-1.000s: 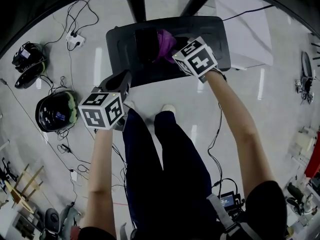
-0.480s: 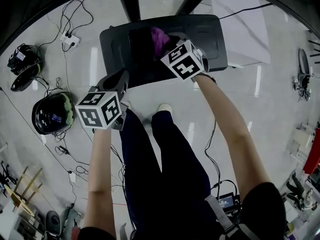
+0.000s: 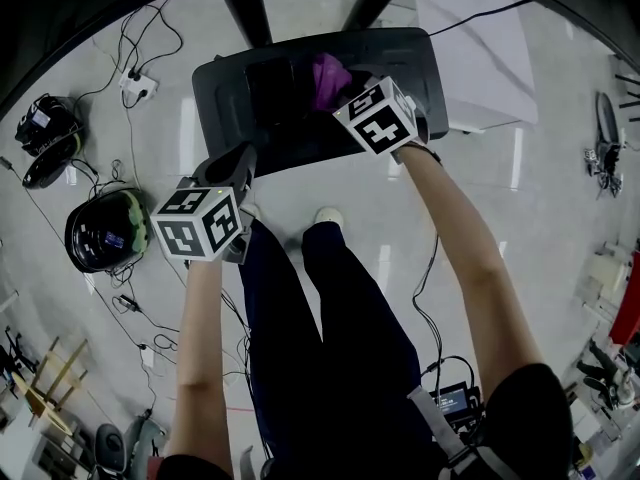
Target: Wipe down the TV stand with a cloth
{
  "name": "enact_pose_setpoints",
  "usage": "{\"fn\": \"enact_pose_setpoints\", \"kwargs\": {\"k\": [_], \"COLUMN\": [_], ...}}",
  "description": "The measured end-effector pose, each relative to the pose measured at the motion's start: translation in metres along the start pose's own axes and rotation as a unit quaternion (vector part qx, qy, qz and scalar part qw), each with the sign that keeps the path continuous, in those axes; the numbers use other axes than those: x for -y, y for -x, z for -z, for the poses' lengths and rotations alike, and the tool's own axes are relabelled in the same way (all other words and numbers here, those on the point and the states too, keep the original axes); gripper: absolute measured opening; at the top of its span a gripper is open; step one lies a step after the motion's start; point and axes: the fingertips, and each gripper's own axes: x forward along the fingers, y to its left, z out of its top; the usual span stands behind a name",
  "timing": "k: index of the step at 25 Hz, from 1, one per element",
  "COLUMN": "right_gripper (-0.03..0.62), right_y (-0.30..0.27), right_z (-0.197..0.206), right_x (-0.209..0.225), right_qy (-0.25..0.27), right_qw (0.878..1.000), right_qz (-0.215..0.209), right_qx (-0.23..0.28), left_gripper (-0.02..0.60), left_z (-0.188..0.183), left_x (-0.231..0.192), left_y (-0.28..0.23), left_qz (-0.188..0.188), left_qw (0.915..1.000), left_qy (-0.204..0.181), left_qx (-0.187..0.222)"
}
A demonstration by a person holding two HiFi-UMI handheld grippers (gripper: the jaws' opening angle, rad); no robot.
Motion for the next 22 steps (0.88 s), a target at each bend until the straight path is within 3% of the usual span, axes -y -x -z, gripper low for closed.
{"fn": "enact_pose_setpoints", "kwargs": {"k": [17, 22], "right_gripper": [0.097, 0.097], "right_y": [0.033, 0.037], "right_z": [0.059, 0.071], "right_x": [0.071, 0.088], "right_qy": [0.009, -0.017], "right_qw": [0.997, 0.996], "right_qz": [0.051, 0.060], "right_qx": [-0.059, -0.067], "left_gripper": [0.006, 0.006], "left_z": [0.002, 0.000], "left_x": [0.024, 0.027], "left_y": [-0.002, -0.005], "left_qz": [0.011, 0.011], "left_qw": [0.9999, 0.9999], "left_qy": [-0.008, -0.009], "left_qx": [-0.009, -0.008]}}
